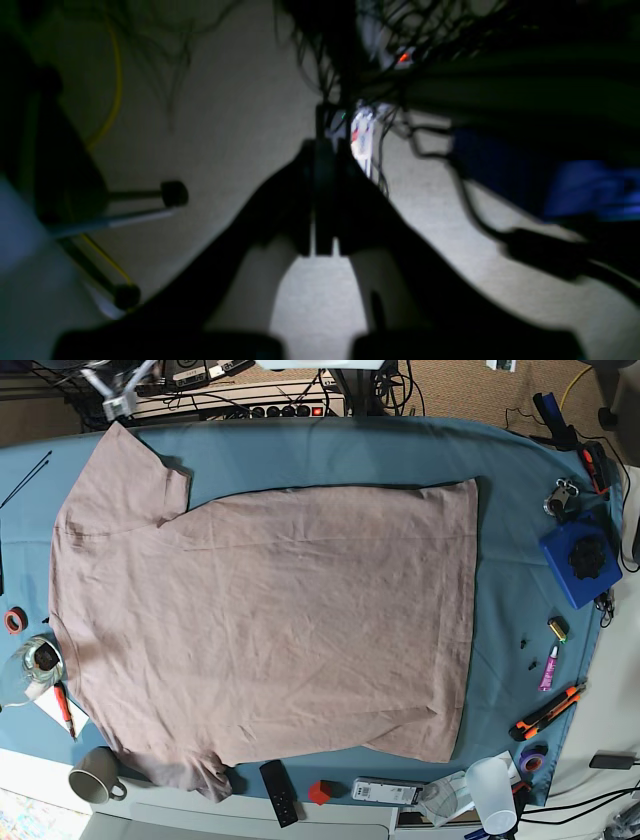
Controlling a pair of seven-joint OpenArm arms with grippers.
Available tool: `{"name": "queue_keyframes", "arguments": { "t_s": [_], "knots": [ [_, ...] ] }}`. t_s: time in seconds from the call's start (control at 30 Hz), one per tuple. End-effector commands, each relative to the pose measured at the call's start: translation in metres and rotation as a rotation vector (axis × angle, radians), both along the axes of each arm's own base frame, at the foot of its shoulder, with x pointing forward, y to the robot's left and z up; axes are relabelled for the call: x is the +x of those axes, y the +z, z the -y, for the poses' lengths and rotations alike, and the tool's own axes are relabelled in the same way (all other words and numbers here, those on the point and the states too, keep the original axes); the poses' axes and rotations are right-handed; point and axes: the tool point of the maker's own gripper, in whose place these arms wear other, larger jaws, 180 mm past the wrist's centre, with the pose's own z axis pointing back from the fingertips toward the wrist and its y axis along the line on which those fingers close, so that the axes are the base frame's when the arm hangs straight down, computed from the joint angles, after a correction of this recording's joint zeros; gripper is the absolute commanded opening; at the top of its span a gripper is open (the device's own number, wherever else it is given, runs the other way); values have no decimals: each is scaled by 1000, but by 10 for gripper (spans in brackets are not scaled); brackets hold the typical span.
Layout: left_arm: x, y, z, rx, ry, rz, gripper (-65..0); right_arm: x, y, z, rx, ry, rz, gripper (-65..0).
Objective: Fold the T-shirt properly
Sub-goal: 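Move both grippers down to the shirt's shoulder corners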
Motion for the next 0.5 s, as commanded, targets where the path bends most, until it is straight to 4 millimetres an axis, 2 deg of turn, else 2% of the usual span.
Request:
{"name": "queue_keyframes", "arguments": {
  "t_s": [0.0, 0.27, 0.47],
  "knots": [
    [1, 12, 1, 0, -11, 13, -650, 6, 13, 3, -3, 9, 26, -650],
    [40, 66, 13, 6, -73, 105, -650, 47, 76, 8, 1, 31, 197, -650],
    [79, 111, 22, 11, -107, 241, -650, 70, 111, 16, -68, 46, 321, -650]
  ]
}}
